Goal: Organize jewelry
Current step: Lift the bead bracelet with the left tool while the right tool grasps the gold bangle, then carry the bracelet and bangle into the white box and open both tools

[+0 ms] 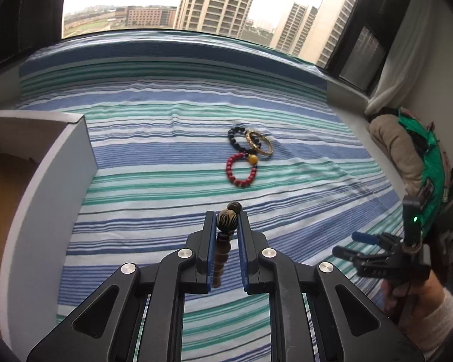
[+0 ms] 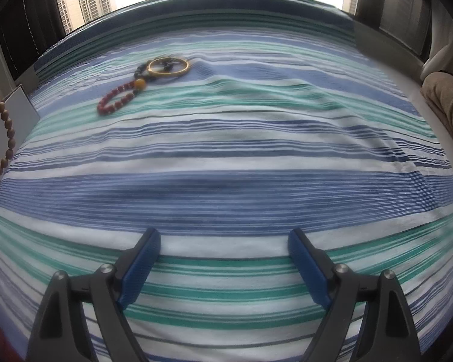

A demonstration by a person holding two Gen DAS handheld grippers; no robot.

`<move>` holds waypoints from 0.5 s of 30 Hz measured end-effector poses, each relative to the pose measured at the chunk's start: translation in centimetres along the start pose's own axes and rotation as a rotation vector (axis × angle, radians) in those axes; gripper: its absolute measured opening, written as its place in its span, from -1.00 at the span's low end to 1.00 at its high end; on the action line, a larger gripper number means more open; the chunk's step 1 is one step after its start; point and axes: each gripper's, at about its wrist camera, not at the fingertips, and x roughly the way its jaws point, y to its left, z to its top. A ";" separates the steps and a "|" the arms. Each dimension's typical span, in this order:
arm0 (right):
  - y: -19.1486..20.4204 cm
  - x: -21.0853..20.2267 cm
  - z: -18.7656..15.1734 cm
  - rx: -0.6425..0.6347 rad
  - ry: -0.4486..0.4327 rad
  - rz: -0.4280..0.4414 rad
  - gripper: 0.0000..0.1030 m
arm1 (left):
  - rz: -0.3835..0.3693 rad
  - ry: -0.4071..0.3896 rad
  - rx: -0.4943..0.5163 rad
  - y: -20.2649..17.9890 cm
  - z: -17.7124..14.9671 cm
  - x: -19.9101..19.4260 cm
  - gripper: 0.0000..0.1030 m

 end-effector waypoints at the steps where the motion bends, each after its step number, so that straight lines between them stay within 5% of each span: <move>1: 0.2 -0.9 1.2 0.022 0.004 0.071 0.70 | 0.003 -0.004 -0.004 0.4 -0.6 -0.6 -0.77; 4: 1.3 -2.6 6.6 0.019 -0.037 0.148 0.69 | 0.018 -0.022 -0.011 1.1 -2.3 -2.2 -0.77; 10: 2.8 4.0 18.6 0.050 0.009 0.252 -0.46 | 0.016 -0.042 -0.082 2.8 -4.7 -4.8 -0.77; 15: 4.4 11.2 22.0 0.080 0.082 0.177 -0.49 | 0.041 -0.073 -0.107 4.0 -6.0 -7.3 -0.77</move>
